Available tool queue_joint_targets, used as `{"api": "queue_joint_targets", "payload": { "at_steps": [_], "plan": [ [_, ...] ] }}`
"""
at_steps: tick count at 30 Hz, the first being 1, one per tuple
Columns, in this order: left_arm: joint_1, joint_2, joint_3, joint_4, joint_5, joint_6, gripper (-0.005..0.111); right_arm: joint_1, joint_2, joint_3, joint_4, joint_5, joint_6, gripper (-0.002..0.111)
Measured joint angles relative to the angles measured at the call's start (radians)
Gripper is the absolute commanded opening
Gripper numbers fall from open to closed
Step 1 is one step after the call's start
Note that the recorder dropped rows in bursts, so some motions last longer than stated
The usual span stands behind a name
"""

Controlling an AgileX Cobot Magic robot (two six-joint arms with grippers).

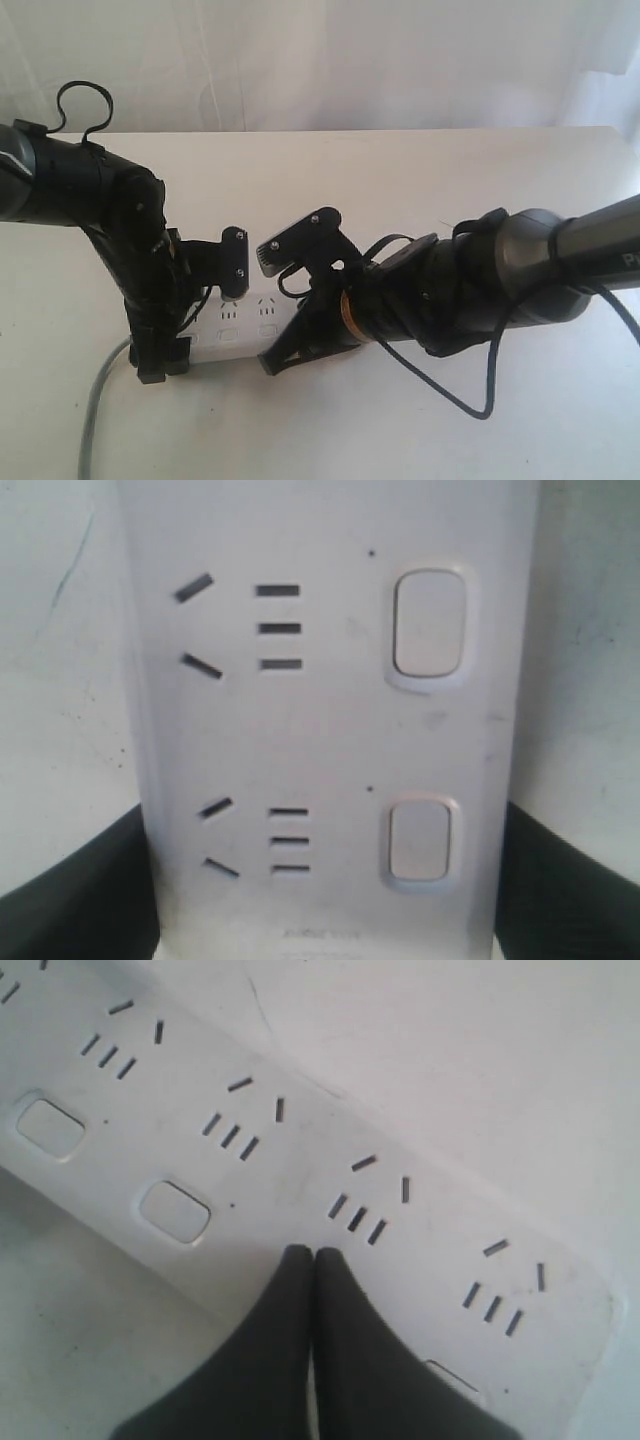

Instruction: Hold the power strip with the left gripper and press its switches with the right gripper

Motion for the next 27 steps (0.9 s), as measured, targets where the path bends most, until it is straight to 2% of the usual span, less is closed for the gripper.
{"api": "queue_joint_targets", "payload": {
  "at_steps": [9, 15, 27],
  "plan": [
    [0.000, 0.000, 0.000, 0.004, 0.000, 0.006, 0.000, 0.000, -0.260, 0.052, 0.000, 0.087, 0.000, 0.000],
    [0.000, 0.000, 0.000, 0.004, 0.000, 0.006, 0.000, 0.000, -0.262, 0.151, 0.000, 0.144, 0.000, 0.000],
    [0.000, 0.000, 0.000, -0.008, 0.000, 0.012, 0.000, 0.000, -0.148, 0.156, -0.006, 0.158, 0.000, 0.000]
  ]
}}
